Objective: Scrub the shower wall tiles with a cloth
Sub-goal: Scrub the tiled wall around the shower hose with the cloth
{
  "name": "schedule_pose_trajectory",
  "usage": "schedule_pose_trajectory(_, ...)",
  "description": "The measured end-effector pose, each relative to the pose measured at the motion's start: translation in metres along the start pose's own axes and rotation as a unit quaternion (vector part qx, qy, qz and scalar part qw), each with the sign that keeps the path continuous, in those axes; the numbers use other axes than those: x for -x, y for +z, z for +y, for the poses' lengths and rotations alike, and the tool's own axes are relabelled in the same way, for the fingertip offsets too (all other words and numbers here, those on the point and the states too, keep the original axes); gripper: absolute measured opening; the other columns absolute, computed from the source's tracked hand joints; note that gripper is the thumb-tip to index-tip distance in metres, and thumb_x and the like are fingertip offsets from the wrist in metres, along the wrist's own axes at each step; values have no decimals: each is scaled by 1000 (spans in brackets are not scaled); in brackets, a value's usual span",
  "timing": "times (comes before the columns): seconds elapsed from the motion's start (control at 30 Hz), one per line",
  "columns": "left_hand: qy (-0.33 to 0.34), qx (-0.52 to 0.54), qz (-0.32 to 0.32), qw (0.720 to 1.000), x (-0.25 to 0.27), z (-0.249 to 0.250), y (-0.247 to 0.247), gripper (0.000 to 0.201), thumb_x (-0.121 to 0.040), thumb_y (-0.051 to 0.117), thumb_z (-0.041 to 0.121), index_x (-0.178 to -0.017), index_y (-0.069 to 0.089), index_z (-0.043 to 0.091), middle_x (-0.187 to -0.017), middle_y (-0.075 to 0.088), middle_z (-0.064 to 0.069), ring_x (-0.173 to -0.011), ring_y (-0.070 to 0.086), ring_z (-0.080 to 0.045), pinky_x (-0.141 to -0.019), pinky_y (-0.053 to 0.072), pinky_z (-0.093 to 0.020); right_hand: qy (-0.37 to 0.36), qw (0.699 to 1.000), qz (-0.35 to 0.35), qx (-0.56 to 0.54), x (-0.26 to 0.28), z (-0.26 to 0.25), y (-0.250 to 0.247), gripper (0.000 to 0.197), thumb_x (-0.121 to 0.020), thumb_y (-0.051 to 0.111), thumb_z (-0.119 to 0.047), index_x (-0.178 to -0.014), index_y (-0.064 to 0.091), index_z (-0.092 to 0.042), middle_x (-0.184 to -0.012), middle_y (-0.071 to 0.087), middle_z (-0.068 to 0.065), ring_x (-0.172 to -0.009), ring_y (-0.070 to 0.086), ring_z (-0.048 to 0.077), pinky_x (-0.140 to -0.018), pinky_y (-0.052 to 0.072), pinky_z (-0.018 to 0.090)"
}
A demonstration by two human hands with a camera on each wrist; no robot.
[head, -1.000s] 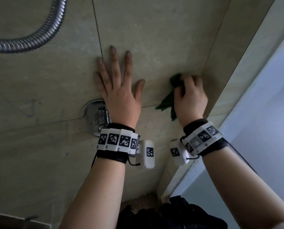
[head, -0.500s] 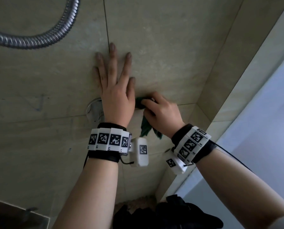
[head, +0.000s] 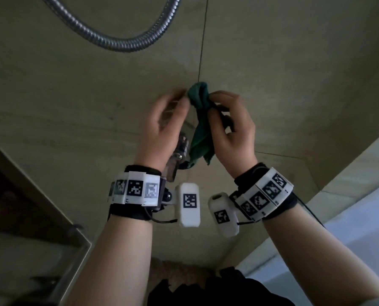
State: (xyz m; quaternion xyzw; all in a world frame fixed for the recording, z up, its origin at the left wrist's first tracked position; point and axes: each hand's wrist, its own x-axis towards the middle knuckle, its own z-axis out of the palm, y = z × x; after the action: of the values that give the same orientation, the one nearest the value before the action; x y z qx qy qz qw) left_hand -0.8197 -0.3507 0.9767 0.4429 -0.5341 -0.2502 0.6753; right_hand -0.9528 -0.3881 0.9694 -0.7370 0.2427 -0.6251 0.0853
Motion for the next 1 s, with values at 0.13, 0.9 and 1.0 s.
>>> schedule_pose_trajectory(0.13, -58, 35, -19, 998, 13, 8, -24, 25, -91, 58, 35, -115, 56, 29, -109, 62, 19, -102, 59, 11, -86, 44, -9, 136, 978, -50, -153, 0, -14, 24, 17, -93, 54, -3, -108, 55, -13, -103, 62, -1, -92, 64, 13, -75, 57, 34)
schedule_pose_trajectory(0.9, -89, 61, 183, 977, 0, -18, -160, 25, -77, 80, 16, -89, 58, 18, -86, 66, 1, -78, 65, -7, -70, 52, -22, 89, 985, -94, -112, 11, -39, 145, 22, -88, 56, 2, -101, 61, -16, -106, 55, 3, -89, 59, 14, -75, 52, 27)
schedule_pose_trajectory(1.0, -50, 14, 227, 972, -17, -26, -180, 23, -81, 76, 13, -83, 55, 24, -82, 62, 6, -70, 60, 1, -68, 48, -18, 23, 999, -22, 28, 2, -37, 146, 23, -84, 53, 8, -105, 61, 2, -107, 54, 8, -94, 56, 21, -82, 47, 28)
